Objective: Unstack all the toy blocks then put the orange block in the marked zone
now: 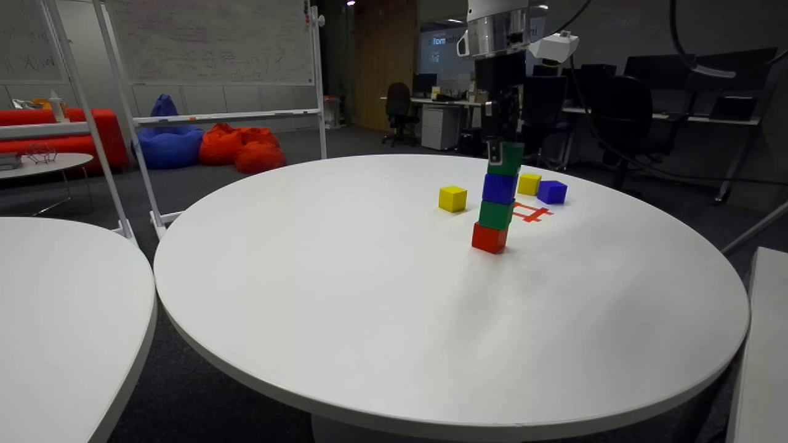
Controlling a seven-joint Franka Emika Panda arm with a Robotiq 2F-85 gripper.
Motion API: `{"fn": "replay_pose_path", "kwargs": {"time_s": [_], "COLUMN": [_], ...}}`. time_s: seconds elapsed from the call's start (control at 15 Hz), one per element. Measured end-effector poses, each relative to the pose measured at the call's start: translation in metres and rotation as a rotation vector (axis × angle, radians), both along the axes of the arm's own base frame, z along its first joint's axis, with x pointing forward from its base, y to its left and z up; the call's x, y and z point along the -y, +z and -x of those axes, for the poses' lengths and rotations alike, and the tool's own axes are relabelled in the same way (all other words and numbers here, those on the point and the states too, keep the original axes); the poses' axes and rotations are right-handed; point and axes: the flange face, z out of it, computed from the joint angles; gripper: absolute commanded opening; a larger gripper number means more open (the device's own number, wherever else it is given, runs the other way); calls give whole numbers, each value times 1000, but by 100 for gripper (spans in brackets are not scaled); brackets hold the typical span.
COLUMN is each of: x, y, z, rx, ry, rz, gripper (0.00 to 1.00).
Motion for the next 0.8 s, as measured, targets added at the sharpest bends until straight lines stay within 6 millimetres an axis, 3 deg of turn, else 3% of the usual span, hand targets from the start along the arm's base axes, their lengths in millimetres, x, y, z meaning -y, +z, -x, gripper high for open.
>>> {"fn": "replay_pose_path", "kwargs": {"time_s": [0.07,0.27,0.67,0.73,0.8], "x": [0,0,0,0,0], "y": [0,0,0,0,0], "z": [0,0,0,0,0], "rx": [0,0,0,0,0], "ry": [0,0,0,0,0], "rz": [0,0,0,0,0], "gripper": [91,100,100,75,74]}}
